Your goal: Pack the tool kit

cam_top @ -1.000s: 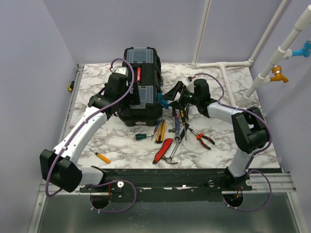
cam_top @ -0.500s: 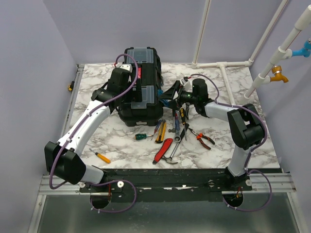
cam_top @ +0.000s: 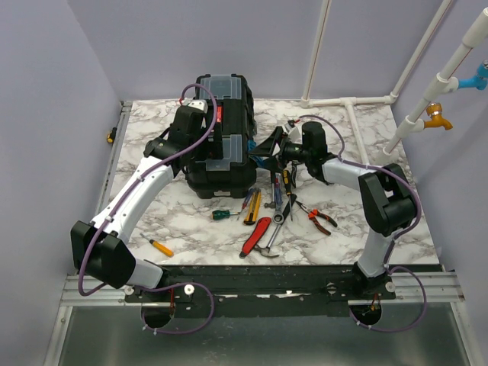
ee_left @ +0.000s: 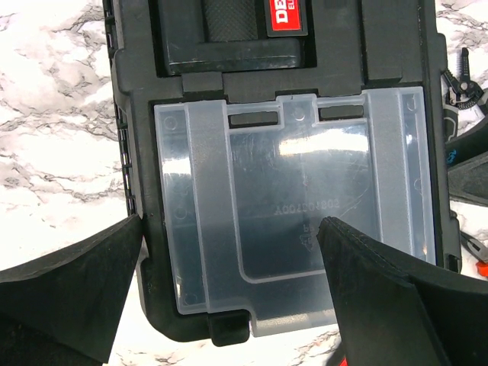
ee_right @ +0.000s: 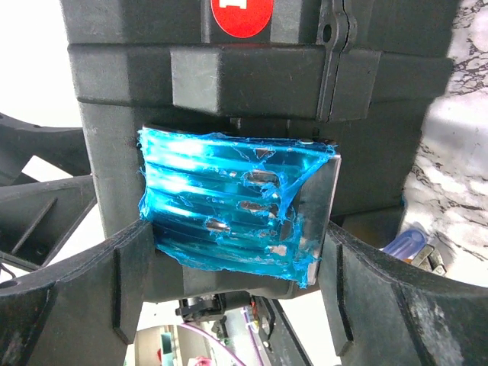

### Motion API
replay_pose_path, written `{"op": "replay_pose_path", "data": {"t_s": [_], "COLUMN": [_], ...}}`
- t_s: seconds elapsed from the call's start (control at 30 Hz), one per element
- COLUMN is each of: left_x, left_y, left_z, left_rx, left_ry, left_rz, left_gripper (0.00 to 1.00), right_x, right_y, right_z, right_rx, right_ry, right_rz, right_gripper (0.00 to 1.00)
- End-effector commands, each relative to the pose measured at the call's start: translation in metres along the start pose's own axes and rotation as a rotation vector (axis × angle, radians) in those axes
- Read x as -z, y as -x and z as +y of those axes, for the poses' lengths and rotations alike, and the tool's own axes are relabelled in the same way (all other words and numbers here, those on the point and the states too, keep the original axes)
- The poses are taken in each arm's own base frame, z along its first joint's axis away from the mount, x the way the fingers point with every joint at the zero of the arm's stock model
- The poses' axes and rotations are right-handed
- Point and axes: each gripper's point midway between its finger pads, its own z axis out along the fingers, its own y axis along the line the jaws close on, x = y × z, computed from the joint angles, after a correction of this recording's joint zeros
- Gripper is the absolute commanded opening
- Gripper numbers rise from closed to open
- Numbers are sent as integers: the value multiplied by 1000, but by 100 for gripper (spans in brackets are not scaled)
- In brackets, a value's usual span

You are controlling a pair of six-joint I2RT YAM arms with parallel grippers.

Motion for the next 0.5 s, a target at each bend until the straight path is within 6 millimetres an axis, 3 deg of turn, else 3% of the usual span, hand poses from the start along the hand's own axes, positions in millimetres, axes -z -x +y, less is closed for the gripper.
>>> {"op": "replay_pose_path", "data": {"t_s": [0.0, 0.1, 0.2, 0.33, 0.47], "left_x": [-18, -19, -18, -16, -13], "left_y": [-43, -44, -44, -45, -47], "left_z": [-19, -18, -17, -15, -13], "left_rx": [-39, -38, -39, -42, -42], "left_ry": [-87, -86, -81, -76, -72], "left_rz": [164, 165, 163, 161, 157], "left_gripper": [99, 99, 98, 99, 98], "right_x": [19, 18, 20, 22, 31], "right_y": [-4, 3, 9, 12, 20], "right_z": [79, 63, 50, 41, 43], "right_rx": [185, 219, 240, 239, 216], "right_ry": [144, 22, -49, -81, -44], "right_rz": [42, -5, -47, -85, -194], "right_gripper": [74, 67, 66, 81, 82]}}
